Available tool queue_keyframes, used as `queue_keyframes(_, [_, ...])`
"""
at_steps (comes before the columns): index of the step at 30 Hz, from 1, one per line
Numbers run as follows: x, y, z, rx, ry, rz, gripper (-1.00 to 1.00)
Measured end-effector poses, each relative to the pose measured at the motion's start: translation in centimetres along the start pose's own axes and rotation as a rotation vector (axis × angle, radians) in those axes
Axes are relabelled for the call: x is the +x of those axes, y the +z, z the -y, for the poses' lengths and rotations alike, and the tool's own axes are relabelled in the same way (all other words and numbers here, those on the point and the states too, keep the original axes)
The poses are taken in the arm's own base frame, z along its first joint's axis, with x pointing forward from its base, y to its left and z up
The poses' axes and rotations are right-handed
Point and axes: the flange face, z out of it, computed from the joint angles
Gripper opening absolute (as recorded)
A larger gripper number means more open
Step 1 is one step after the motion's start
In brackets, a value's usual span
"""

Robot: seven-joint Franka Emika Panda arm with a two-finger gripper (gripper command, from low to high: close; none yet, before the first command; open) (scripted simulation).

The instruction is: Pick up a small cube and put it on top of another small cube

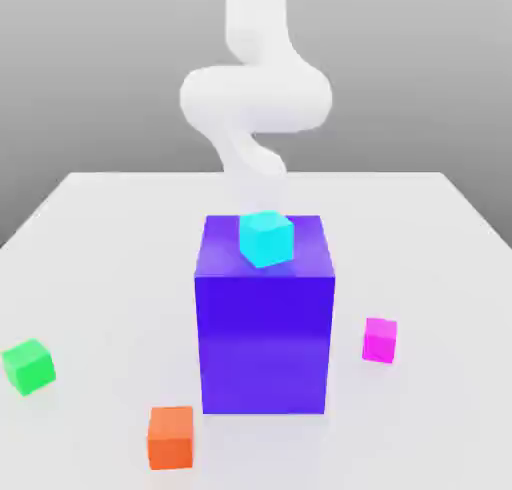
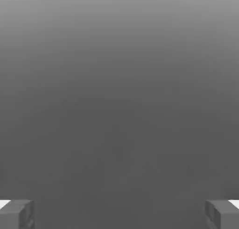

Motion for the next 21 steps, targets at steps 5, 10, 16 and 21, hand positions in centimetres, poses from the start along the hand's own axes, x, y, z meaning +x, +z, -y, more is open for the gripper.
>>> queue_keyframes(5, [-8.1, 11.6, 0.5, -0.037, -0.26, 0.194, 0.0])
queue_keyframes(10, [-18.8, 20.2, -1.4, -0.066, -0.537, 0.383, 0.0])
queue_keyframes(16, [-34.0, 26.4, -8.6, -0.097, -0.939, 0.636, 0.0])
queue_keyframes(21, [-42.0, 29.8, -14.3, -0.106, -1.138, 0.76, 0.0])
